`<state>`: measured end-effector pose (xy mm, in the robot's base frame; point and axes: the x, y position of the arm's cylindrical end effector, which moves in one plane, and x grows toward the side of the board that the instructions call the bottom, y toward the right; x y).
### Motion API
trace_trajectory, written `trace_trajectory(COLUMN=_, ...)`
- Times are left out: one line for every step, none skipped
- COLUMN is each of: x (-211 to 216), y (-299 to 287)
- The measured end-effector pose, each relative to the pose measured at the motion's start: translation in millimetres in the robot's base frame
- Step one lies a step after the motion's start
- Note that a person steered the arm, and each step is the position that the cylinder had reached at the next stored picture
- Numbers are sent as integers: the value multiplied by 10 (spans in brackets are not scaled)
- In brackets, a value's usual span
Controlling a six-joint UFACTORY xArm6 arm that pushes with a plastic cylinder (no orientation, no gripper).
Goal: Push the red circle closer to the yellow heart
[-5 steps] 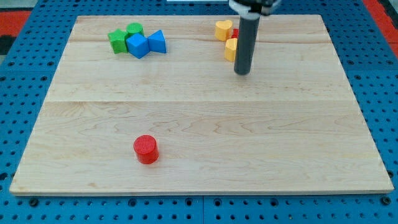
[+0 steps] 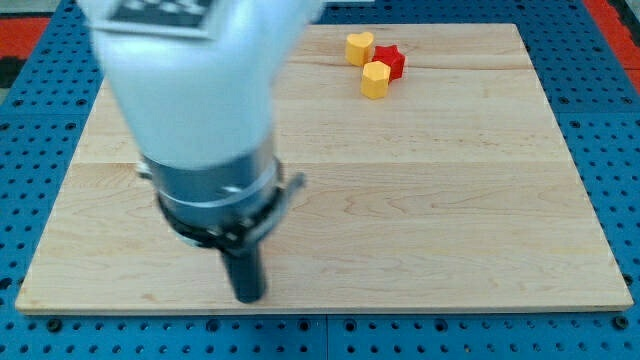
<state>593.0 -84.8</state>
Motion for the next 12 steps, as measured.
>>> trace_trajectory(x=-175, y=-118)
trace_trajectory(x=-328, y=39)
trace_trajectory(x=-523, y=39)
trace_trajectory(x=-571, y=39)
trace_trajectory(x=-624, y=30)
trace_trajectory(x=-746, y=-25)
trace_trajectory(x=-750, y=-101)
trace_trajectory(x=-747, y=-101)
trace_trajectory(x=-700, y=-83)
trace_trajectory(x=-628, y=-70)
trace_trajectory(x=-613, y=-118)
trace_trajectory(x=-709, y=-22)
